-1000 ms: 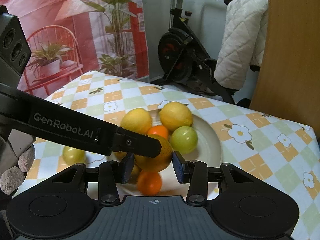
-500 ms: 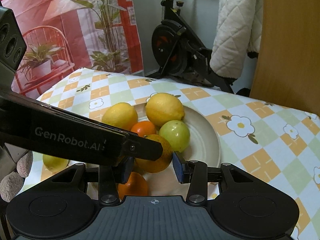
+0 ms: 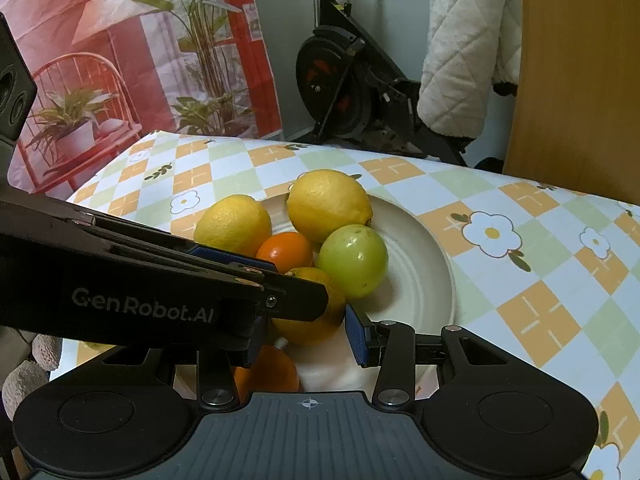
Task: Organize fruits
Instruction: 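Move the left gripper to the pale green apple and close on it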
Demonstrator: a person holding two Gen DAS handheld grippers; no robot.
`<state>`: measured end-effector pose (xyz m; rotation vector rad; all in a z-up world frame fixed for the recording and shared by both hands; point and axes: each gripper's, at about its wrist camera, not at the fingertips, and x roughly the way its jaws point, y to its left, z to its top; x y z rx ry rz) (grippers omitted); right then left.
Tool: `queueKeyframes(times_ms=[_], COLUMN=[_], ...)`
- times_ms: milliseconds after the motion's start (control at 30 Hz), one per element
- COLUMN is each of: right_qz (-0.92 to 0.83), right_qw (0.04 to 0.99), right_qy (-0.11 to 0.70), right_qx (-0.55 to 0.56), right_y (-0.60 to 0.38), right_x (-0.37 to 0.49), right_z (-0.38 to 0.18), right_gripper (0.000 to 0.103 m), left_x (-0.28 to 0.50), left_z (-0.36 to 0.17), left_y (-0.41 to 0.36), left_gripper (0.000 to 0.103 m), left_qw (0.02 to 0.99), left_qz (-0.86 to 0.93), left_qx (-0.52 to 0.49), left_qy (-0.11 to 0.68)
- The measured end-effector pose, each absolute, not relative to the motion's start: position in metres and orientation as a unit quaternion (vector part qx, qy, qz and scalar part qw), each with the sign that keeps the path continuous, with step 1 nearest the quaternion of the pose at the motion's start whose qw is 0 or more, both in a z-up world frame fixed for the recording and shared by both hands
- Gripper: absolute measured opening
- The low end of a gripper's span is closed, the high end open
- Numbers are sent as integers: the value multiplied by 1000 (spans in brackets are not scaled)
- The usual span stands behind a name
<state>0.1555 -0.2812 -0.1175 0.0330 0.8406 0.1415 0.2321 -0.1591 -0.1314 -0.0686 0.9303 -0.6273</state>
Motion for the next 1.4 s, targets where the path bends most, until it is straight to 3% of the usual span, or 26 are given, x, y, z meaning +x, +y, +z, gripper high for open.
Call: queueKeyframes(times_ms=[300,567,1033,1400], right_qz=[64,53,72,134], right_qw=[914,919,932,918], right_qy=[401,392,354,371], right_qx=[11,7,-14,-42], right_y=[-275,-271,-234,-170], right_x=[156,144,122,123], right_z=[-112,-98,-67,-74], right_gripper=[39,39,39,38], left_x=[228,216,193,180], left_z=[-125,-114,-83,-91], left_y=[-151,-136,-62,-11], left_gripper=[37,45,45,45], left_qw=[851,860,888,894], left_qz=[-291,-281,-235,-188], left_qx=[-34,-39,-37,-33], left_qy=[436,424,393,406])
